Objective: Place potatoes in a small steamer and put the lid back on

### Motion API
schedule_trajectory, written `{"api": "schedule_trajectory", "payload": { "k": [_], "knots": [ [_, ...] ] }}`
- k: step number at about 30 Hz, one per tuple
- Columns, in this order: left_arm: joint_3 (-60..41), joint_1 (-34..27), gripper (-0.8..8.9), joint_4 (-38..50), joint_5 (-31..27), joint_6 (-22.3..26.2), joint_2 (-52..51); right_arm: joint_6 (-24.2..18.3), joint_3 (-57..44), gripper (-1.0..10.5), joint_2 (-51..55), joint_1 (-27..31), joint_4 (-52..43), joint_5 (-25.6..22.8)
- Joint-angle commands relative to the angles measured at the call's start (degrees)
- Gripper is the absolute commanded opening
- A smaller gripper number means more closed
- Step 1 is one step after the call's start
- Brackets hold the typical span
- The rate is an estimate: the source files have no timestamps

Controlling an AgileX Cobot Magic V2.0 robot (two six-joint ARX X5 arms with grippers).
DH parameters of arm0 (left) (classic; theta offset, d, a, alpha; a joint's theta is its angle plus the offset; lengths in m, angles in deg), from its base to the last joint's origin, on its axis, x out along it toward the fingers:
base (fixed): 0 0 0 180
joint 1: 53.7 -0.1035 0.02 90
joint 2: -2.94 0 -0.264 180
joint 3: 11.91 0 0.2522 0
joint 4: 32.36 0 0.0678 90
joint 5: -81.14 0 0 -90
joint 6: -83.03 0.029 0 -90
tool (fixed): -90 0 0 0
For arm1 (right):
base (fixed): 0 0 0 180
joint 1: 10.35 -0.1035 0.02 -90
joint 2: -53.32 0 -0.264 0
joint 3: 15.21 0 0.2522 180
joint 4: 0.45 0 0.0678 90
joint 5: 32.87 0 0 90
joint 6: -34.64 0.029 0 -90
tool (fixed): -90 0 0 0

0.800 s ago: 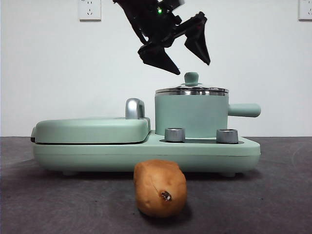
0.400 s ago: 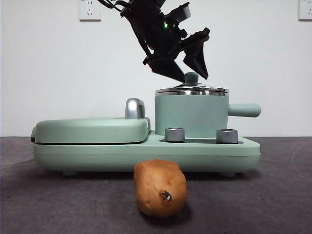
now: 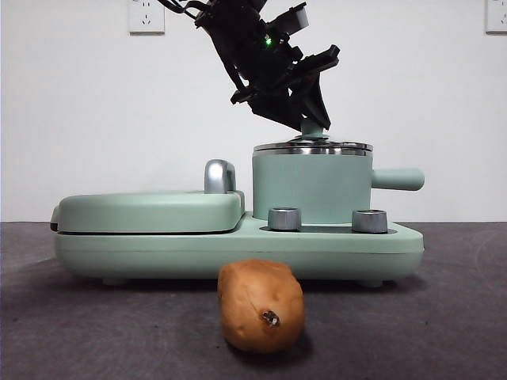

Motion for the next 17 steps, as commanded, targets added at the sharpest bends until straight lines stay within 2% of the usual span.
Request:
{"api": "schedule_trajectory", "payload": {
  "k": [1,9,13,17],
  "knots": [
    [3.3,0.7,0.08,0.5,0.3,0.4,1.0,-0.2,0.8,4.1,-0.3,-0.1,-0.4,0.0],
    [10.9,0.6,0.08,-3.2,0.3,0.1,0.9,-0.2,0.8,4.1,-0.3,-0.1,-0.4,0.0],
    [15.2,0.6,0.08,-8.2,0.3,0.2,0.9,0.2,0.8,4.1,-0.3,-0.2,-0.4,-0.2],
    [18.6,-0.1,0.08,-13.0,0.3,0.2,0.7,3.3,0.9,4.1,-2.3,-1.2,0.4,-1.0]
  ]
}}
